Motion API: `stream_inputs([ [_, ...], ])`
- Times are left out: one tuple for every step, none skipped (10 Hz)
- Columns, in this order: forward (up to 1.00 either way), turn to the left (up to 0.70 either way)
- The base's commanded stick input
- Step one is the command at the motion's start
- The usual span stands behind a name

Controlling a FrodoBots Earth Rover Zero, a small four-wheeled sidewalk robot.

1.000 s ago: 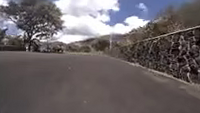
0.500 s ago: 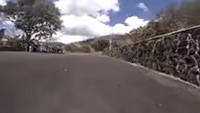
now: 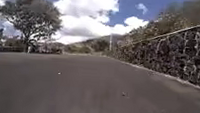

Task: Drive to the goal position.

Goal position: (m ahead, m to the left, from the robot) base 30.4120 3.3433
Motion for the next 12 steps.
stream_inputs([
  [0.7,0.0],
  [0.7,0.0],
  [0.7,0.0],
  [0.7,0.0],
  [0.7,0.0],
  [0.7,0.0],
  [0.7,0.0],
  [0.7,0.0],
  [0.7,0.0],
  [0.7,0.0],
  [0.7,0.0],
  [0.7,0.0],
])
